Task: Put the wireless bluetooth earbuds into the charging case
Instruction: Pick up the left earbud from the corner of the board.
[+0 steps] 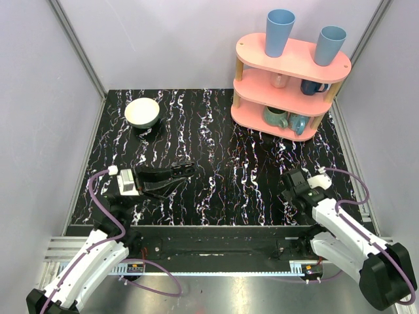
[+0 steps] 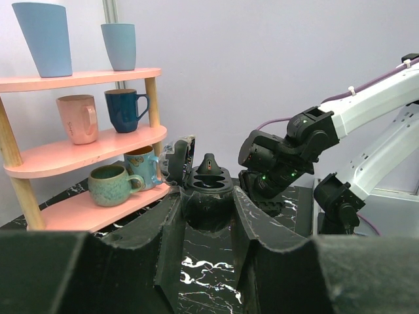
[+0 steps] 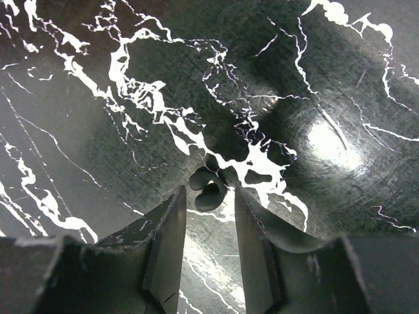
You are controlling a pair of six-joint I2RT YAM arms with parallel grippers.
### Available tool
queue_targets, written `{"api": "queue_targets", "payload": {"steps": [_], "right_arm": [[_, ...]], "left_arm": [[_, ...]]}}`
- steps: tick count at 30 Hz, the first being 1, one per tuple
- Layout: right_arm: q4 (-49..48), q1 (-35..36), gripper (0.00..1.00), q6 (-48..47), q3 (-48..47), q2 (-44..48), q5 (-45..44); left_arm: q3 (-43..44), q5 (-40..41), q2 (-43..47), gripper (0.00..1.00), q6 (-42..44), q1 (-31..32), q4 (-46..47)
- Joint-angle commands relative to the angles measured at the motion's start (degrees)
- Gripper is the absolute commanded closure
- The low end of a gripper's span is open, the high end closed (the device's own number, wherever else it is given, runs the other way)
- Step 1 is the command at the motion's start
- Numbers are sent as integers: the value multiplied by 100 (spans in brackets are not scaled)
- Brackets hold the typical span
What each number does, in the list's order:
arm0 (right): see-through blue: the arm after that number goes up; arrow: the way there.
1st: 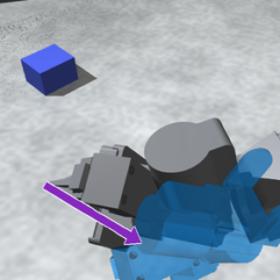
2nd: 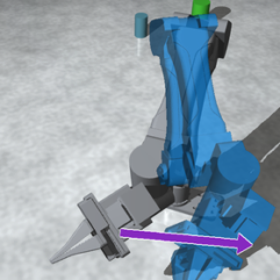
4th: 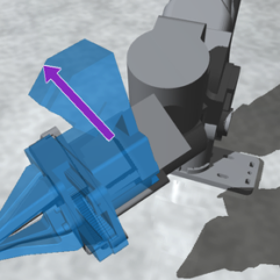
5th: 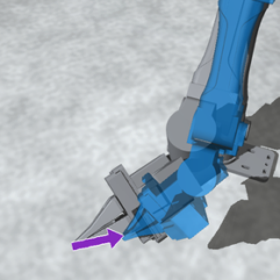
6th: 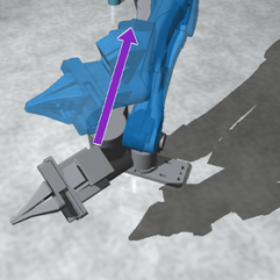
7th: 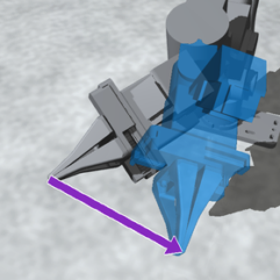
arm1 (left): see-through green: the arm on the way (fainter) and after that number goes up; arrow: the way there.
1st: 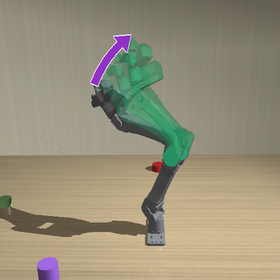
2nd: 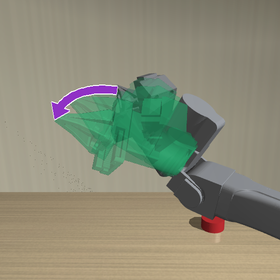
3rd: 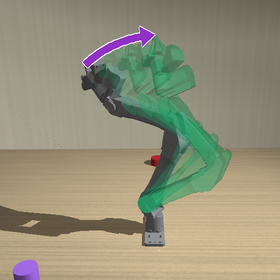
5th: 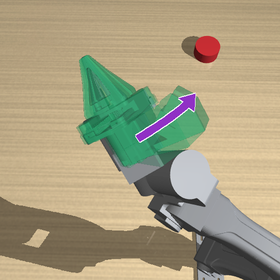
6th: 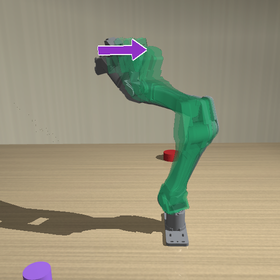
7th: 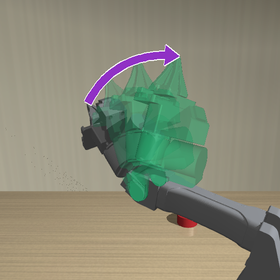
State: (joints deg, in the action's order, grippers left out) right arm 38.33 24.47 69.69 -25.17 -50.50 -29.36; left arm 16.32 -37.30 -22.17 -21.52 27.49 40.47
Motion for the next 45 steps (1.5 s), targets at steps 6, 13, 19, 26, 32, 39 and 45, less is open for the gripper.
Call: {"api": "queue_targets", "payload": {"steps": [6, 13, 19, 26, 32, 39, 45], "right_arm": [[-229, -56, 59, 168, 109, -56, -166], [-273, -65, 60, 264, 152, -92, 0], [-291, -65, 62, 335, 214, -73, -34], [-387, -65, 62, 378, 161, -311, -17], [-528, -65, 62, 405, 188, -382, -43], [-730, -65, 65, 300, 179, -610, 45], [-940, -65, 66, 177, 188, -742, 115]], "left_arm": [[126, -85, -24, 100, -72, 2, 322], [108, -76, -33, 100, -81, 2, 339], [100, -32, -24, 100, -54, 2, 321], [109, -23, 3, 100, -54, 11, 313], [109, -23, 11, 100, -46, 2, 304], [91, -14, 29, 100, -54, 2, 295], [82, 3, 47, 100, -54, 2, 295]]}}
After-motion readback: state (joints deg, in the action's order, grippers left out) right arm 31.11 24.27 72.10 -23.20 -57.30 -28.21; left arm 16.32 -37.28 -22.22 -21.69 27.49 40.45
